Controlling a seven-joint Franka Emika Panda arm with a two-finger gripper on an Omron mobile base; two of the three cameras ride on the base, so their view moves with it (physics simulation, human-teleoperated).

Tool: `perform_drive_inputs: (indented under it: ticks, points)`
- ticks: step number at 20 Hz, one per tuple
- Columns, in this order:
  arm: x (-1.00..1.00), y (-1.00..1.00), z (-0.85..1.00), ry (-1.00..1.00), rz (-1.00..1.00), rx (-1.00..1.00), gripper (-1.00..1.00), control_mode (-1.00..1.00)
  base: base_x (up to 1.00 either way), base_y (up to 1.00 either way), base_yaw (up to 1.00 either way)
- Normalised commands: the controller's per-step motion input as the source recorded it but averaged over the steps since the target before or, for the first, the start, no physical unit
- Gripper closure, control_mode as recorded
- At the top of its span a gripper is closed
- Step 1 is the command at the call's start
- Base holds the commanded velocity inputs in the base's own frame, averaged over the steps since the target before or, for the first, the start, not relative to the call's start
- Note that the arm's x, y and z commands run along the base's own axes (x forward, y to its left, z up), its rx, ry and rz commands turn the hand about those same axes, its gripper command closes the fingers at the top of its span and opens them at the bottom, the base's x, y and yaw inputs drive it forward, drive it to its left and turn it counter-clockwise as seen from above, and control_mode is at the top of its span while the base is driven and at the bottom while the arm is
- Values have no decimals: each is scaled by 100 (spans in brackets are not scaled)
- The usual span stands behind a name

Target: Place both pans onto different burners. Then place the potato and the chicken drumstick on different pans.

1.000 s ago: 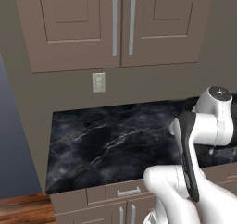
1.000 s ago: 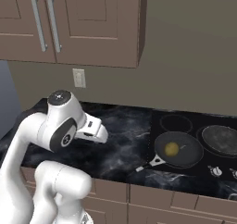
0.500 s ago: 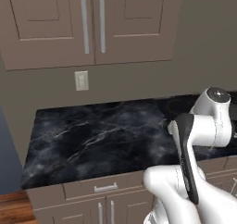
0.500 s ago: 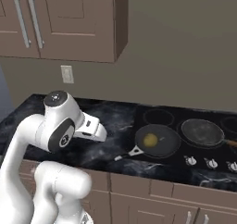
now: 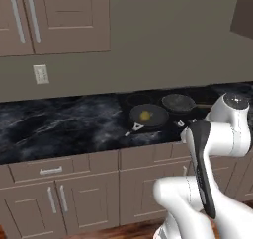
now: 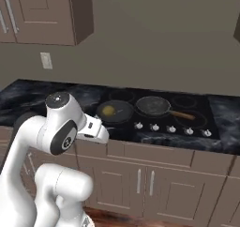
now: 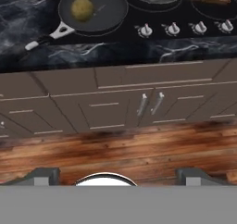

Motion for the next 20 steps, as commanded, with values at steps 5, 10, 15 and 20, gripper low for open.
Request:
perform_drive_inputs:
  ticks: [5, 10, 15, 20]
  points:
    - [0, 0, 0, 0, 0, 0, -100, 100, -24, -84, 0]
    - [0, 0, 0, 0, 0, 0, -100, 100, -10, -72, 0]
    - [0, 0, 0, 0, 0, 0, -100, 100, -8, -60, -11]
    - [0, 0, 0, 0, 0, 0, -100, 100, 0, -50, -10]
